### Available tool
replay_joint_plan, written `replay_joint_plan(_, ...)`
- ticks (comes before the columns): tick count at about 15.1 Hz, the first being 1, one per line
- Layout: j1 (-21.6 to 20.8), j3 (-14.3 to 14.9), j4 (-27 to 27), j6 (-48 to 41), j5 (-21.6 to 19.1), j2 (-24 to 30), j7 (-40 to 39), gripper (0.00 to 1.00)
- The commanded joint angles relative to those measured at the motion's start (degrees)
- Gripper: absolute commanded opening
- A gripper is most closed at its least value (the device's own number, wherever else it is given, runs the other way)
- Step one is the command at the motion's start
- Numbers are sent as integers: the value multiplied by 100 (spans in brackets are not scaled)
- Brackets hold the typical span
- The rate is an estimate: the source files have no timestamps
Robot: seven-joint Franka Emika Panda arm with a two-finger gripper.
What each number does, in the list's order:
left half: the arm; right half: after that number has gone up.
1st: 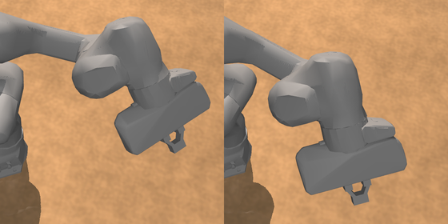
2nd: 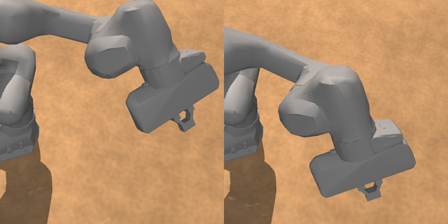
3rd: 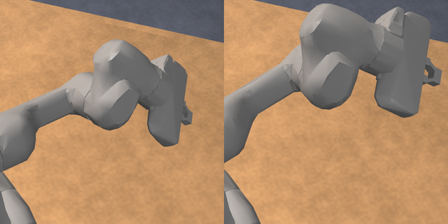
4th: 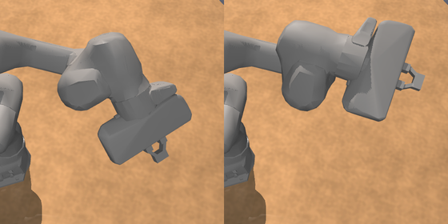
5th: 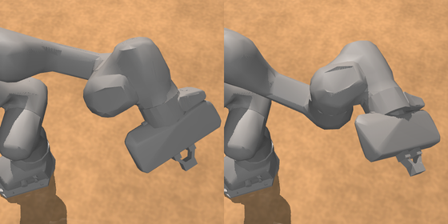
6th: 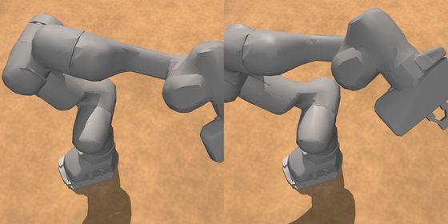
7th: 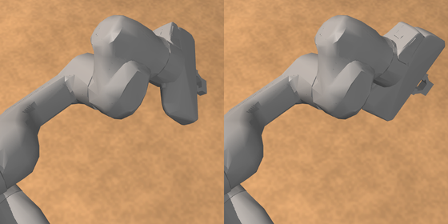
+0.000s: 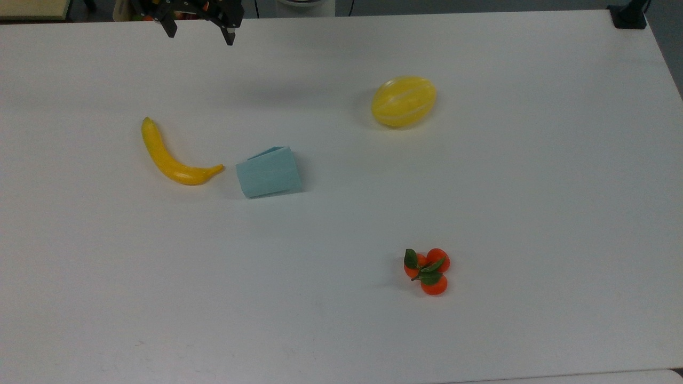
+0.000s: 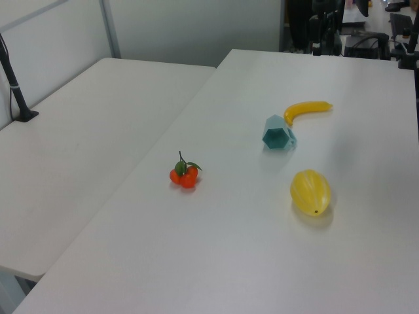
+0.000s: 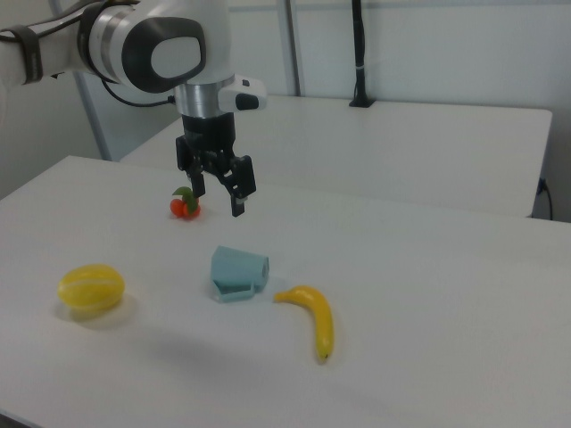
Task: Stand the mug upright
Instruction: 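Move the gripper down toward the teal mug lying on its side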
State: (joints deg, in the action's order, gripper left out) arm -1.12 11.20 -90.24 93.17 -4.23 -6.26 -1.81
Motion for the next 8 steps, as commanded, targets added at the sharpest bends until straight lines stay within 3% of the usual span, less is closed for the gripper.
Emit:
replay_joint_plan(1, -247, 67, -117, 235, -174, -23, -274, 100)
replay_joint_plan(8, -442, 23, -117, 237, -78, -130, -232, 100)
